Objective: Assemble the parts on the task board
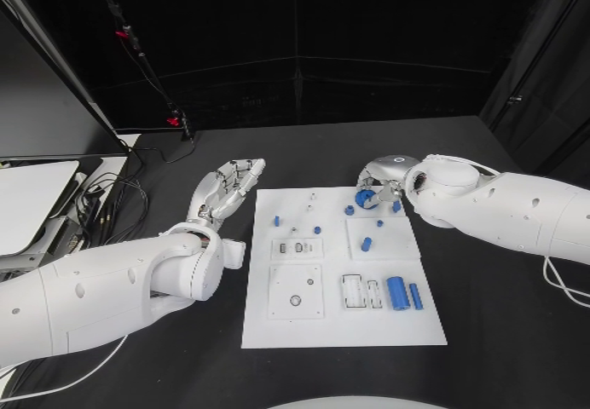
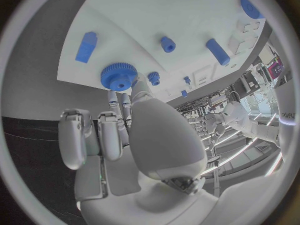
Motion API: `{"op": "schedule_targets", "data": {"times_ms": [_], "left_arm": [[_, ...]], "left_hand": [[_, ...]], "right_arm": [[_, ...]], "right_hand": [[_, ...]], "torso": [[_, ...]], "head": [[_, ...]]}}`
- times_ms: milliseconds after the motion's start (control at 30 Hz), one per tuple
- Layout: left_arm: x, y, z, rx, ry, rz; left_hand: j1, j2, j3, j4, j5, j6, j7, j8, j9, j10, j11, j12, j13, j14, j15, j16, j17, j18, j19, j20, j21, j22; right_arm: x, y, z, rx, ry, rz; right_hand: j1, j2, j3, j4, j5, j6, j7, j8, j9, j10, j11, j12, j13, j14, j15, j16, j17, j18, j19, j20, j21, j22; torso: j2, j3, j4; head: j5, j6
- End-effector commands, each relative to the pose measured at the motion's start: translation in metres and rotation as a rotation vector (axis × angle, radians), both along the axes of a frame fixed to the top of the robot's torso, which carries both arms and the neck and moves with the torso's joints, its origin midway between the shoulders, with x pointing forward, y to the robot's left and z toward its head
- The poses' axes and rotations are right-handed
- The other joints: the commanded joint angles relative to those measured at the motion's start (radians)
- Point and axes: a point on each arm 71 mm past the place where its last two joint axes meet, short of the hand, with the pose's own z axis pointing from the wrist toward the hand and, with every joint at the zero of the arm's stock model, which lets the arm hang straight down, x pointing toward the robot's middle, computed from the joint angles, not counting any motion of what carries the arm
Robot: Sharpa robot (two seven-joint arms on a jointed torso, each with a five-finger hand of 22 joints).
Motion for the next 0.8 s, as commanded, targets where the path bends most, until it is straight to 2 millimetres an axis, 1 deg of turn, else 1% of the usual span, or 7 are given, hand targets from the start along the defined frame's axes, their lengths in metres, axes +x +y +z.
{"op": "schedule_targets", "data": {"times_ms": [33, 267, 500, 600, 800], "left_arm": [[-0.008, -0.001, 0.022, -0.065, -0.309, -0.036], [-0.007, 0.000, 0.022, -0.064, -0.309, -0.034], [-0.007, 0.000, 0.021, -0.063, -0.308, -0.032], [-0.007, 0.000, 0.021, -0.063, -0.307, -0.033], [-0.007, 0.000, 0.021, -0.064, -0.307, -0.034]], "left_hand": [[0.004, 0.010, 0.006, -0.003, 0.004, 0.004, 0.120, -0.006, 0.000, 0.001, 0.007, -0.003, 0.000, 0.000, 0.008, -0.003, 0.000, 0.020, 0.003, 0.005, 0.003, 0.001], [0.005, 0.011, 0.006, -0.003, 0.005, 0.004, 0.121, -0.007, 0.000, 0.001, 0.007, -0.003, 0.000, 0.000, 0.009, -0.003, 0.000, 0.020, 0.002, 0.005, 0.003, 0.001], [0.005, 0.011, 0.006, -0.003, 0.005, 0.004, 0.121, -0.007, 0.000, 0.001, 0.007, -0.003, 0.000, 0.000, 0.009, -0.003, 0.000, 0.020, 0.002, 0.005, 0.003, 0.001], [0.006, 0.011, 0.006, -0.003, 0.005, 0.005, 0.121, -0.007, 0.000, 0.002, 0.008, -0.002, 0.000, 0.000, 0.009, -0.003, 0.000, 0.020, 0.001, 0.005, 0.003, 0.001], [0.006, 0.011, 0.006, -0.003, 0.005, 0.005, 0.121, -0.007, 0.000, 0.002, 0.008, -0.002, 0.000, 0.000, 0.009, -0.003, 0.000, 0.020, 0.001, 0.005, 0.003, 0.001]], "right_arm": [[0.000, 0.000, 0.003, -0.003, -0.043, 0.002], [-0.006, 0.006, 0.010, 0.066, -0.113, 0.075], [-0.011, 0.015, 0.007, 0.071, -0.083, 0.115], [-0.013, 0.019, 0.006, 0.068, -0.075, 0.126], [-0.015, 0.025, 0.003, 0.049, -0.042, 0.140]], "right_hand": [[0.006, -0.005, 0.005, 0.001, -0.002, 0.006, 0.000, -0.007, 0.000, 0.009, -0.001, -0.004, 0.001, 0.065, -0.009, -0.005, 0.057, 0.000, 0.020, -0.009, -0.001, 0.139], [0.000, -0.013, 0.007, 0.006, -0.002, 0.007, 0.000, -0.016, 0.000, 0.011, 0.000, -0.011, 0.000, 0.064, -0.010, -0.007, 0.049, 0.001, 0.018, -0.008, -0.003, 0.134], [0.002, -0.019, 0.013, 0.007, -0.002, 0.013, -0.002, -0.021, 0.001, 0.012, -0.004, -0.017, 0.000, 0.065, -0.014, -0.007, 0.052, 0.001, 0.018, -0.010, -0.003, 0.135], [0.007, -0.020, 0.018, 0.006, -0.002, 0.015, -0.002, -0.024, 0.001, 0.012, -0.005, -0.021, 0.000, 0.065, -0.016, -0.006, 0.054, 0.001, 0.018, -0.012, -0.003, 0.134], [0.012, -0.023, 0.024, 0.004, -0.002, 0.021, -0.003, -0.028, 0.002, 0.013, -0.008, -0.027, 0.000, 0.066, -0.020, -0.006, 0.056, 0.002, 0.018, -0.016, -0.004, 0.134]], "torso": [[-0.001, -0.0001, -0.0009], [-0.001, 0.0001, -0.0003], [-0.003, -0.0012, -0.0010], [-0.002, -0.0010, 0.0002], [-0.003, -0.0014, 0.0010]], "head": [[0.001, -0.001], [0.003, -0.002], [0.001, -0.008], [-0.001, -0.009], [-0.001, -0.008]]}}
